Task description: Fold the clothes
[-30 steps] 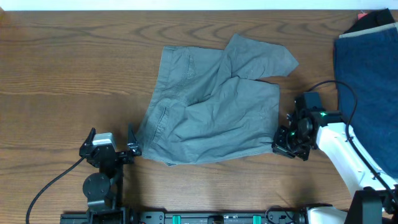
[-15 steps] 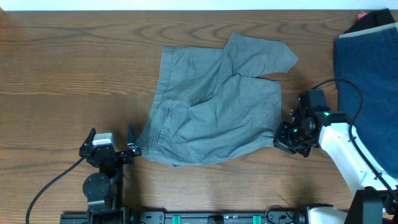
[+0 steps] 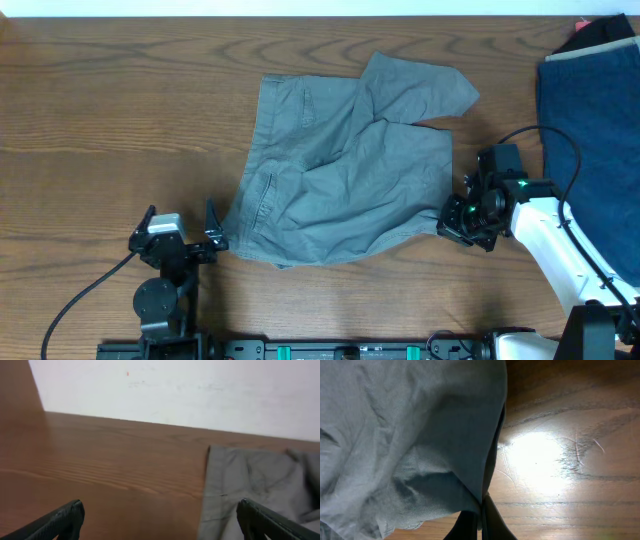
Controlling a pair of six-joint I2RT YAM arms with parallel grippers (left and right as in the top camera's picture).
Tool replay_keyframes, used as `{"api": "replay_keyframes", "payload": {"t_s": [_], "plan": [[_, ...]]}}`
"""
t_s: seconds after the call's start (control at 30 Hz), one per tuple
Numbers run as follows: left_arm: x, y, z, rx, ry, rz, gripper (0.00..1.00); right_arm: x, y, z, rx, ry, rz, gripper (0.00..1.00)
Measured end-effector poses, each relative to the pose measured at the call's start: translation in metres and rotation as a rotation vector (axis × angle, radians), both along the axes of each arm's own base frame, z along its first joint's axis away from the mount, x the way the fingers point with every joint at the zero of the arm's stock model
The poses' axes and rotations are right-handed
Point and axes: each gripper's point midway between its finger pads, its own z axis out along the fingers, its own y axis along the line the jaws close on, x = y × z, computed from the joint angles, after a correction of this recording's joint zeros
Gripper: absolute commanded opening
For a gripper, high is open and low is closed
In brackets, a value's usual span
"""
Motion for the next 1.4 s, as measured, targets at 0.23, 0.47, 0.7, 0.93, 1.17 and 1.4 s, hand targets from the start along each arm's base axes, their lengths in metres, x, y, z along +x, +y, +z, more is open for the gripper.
{"api": "replay_keyframes", "payload": {"t_s": [0.23, 0.47, 0.7, 0.93, 1.17, 1.4], "plan": [[-0.002, -0.039, 0.006, -0.235, -0.010, -0.204, 0.98, 0.003, 0.000, 0.000, 0.003, -0.010, -0.010, 0.01], [-0.010, -0.063, 0.012, -0.299, 0.035, -0.338, 0.97, 0.005, 0.001, 0.001, 0.004, -0.013, -0.020, 0.03], [-0.018, -0.066, 0.057, -0.249, 0.183, -0.348, 0.97, 0.006, 0.001, 0.001, 0.007, -0.019, -0.024, 0.04], [-0.021, -0.053, 0.068, -0.290, 0.658, -0.232, 0.98, 0.007, 0.001, 0.001, 0.008, -0.023, -0.024, 0.04], [-0.005, -0.048, 0.039, -0.367, 0.943, -0.171, 0.97, 0.007, 0.001, 0.001, 0.009, -0.023, -0.024, 0.05], [-0.003, -0.048, -0.012, -0.471, 1.202, -0.098, 0.95, 0.007, 0.001, 0.001, 0.008, -0.023, -0.024, 0.06]]}}
